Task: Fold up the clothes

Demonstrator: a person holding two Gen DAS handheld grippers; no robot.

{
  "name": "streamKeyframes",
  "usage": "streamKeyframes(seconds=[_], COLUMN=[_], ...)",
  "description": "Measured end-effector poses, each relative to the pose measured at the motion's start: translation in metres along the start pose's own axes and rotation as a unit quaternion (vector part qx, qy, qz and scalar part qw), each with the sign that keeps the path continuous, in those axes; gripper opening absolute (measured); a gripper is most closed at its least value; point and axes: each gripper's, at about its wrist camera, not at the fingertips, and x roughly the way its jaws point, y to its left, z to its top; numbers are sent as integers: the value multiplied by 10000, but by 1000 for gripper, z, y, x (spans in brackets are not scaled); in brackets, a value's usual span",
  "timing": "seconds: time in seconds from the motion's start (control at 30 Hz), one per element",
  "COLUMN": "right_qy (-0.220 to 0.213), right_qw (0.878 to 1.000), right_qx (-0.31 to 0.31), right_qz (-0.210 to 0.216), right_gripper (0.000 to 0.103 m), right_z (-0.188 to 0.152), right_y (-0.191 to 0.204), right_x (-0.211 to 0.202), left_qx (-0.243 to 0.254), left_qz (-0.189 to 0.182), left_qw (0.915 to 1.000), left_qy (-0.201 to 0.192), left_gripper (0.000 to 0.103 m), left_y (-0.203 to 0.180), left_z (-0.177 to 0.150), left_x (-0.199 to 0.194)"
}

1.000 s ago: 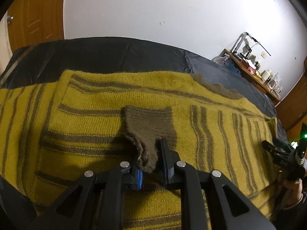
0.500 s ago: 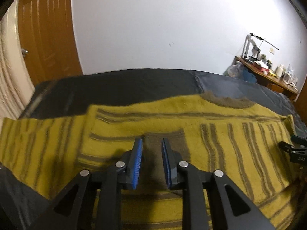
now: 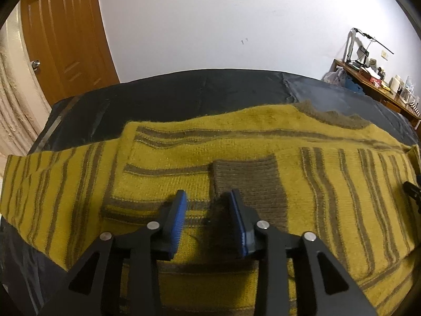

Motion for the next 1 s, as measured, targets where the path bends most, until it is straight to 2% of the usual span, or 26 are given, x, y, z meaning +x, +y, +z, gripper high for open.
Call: streamKeyframes(seconds=[0.17,0.37,0.6,0.77,0.9,0.93,1.0], right_qy=[0,3,4,5,5,5,5], right_qw=[10000,10000,10000,10000,10000,10000,10000], right_qx=[0,9,19,24,27,27,29], right_qz=[0,-12,-10,-11,-13,-14,-14], right_gripper=[102,102,102,102,102,102,102], right_z=[0,0,0,0,0,0,0], right_y=[0,0,1,1,1,1,1], right_x=[0,0,0,0,0,0,0], left_qx=[-77,-33,103,92,90,98,193], left_qz=[9,108,471,577,274,90,-506], left_qw=[10000,9999,9968,9932,9930,9932,9927], left_qy=[16,-57,-633,-1008,-1144,-1152,-1079], left_gripper=[47,48,48,48,48,48,54], left_y=[4,2,-4,-6,-11,-13,-19], left_z=[1,-1,0,0,3,3,2], left_x=[4,0,-29,-49,-61,-61,-64])
